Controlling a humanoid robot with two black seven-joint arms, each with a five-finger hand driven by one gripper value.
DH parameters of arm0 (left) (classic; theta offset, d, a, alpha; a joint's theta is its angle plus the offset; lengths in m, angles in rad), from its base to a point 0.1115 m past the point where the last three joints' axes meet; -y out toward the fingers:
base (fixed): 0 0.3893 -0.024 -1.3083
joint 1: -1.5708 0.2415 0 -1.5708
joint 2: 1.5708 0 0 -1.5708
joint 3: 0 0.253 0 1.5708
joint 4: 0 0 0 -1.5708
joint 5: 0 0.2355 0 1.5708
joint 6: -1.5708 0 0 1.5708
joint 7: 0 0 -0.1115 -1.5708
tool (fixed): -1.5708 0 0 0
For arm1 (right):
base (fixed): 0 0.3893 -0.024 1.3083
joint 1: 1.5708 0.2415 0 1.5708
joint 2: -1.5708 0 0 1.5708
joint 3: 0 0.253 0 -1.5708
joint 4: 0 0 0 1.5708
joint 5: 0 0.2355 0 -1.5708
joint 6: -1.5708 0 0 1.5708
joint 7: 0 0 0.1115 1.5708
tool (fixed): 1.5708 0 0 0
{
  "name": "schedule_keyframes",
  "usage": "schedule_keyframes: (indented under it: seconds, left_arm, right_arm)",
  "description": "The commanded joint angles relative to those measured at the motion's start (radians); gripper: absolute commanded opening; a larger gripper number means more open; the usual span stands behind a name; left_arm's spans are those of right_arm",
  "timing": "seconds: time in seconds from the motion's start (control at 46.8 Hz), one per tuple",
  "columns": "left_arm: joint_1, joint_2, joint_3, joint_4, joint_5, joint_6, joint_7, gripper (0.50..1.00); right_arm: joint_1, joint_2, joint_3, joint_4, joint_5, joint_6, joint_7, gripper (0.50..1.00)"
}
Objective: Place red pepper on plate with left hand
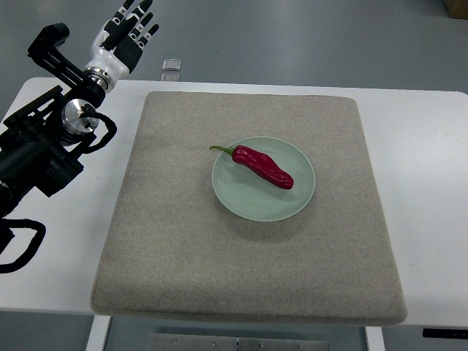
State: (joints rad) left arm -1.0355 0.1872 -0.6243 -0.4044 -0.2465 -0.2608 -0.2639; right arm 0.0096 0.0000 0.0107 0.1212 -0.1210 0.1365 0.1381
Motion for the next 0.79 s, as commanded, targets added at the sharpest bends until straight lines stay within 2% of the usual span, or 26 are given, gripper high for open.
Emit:
schedule_keyframes:
  seconds: [0.0,0.491,0.769]
  left_arm:
    - [0.000,-0.003,0.000,0.001,0.003,-0.002,0.000,0.962]
    - [0.003,-0.011,-0.002,0.001,0.004,-0.005,0.000,0.964]
    - [0.003,-0.008,-0.006,0.002,0.003,-0.005,-0.001,0.964]
  right_arm:
    - [0.000,0.000,0.000,0.000,0.000,0.000,0.000,0.928]
    - [0.000,0.000,-0.002,0.000,-0.002,0.002,0.000,0.928]
    - [0.000,0.000,-0.003,0.048,-0.008,0.020,0.000,0.928]
